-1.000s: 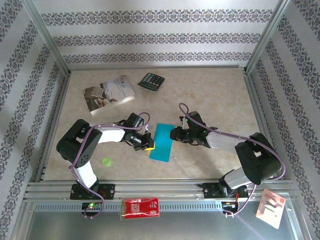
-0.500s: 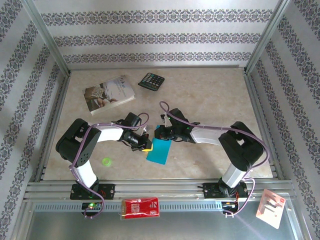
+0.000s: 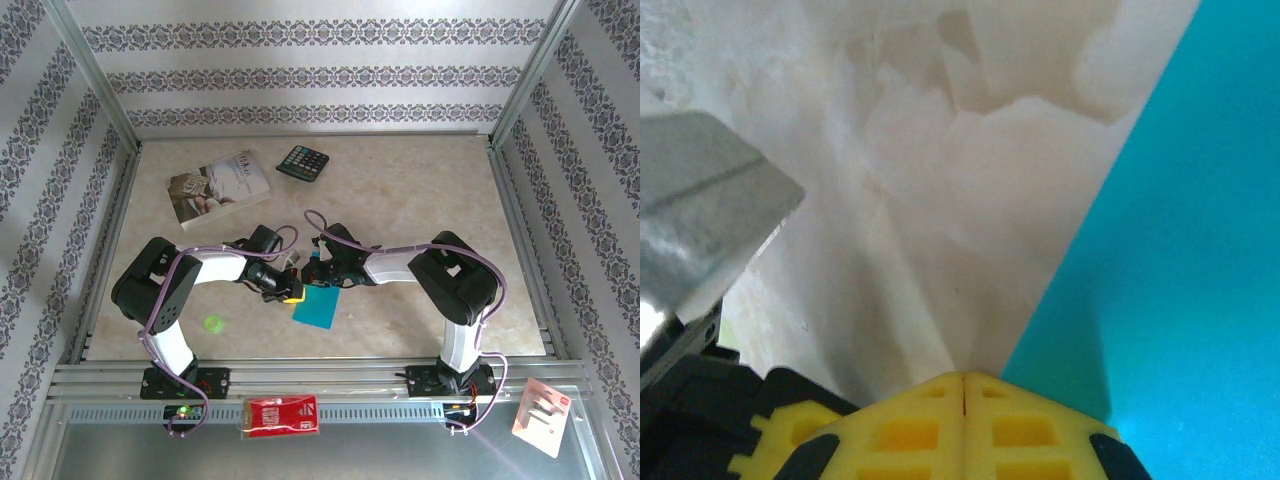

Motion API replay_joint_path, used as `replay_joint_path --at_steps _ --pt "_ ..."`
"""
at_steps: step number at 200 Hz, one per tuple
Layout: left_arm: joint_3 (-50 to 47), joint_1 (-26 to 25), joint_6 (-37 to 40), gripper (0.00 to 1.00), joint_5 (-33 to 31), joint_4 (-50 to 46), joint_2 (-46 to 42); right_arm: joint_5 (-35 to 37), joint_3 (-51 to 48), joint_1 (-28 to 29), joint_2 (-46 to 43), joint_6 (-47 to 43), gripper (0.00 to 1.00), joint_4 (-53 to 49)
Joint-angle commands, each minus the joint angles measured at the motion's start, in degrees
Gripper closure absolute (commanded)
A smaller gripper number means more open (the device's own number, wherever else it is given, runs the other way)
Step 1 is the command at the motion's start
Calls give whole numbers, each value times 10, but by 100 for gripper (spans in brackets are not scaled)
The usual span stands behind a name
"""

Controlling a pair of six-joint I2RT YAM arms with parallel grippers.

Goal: Fold a paper plane with a square sheet of paper (pick it up from the middle)
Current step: First fold in half a square sheet of paper at the center of the table.

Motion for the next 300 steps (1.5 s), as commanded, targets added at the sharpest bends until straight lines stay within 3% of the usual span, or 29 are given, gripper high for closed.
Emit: replay_joint_path --at_steps 1,143,300 --pt "-20 4 20 100 -82 -111 29 37 10 -13 20 5 100 -11" --pt "-21 -6 41 100 -113 -145 48 101 63 -68 60 5 100 -54" --pt "-31 -12 40 100 -114 -132 59 92 148 -128 121 12 100 -73"
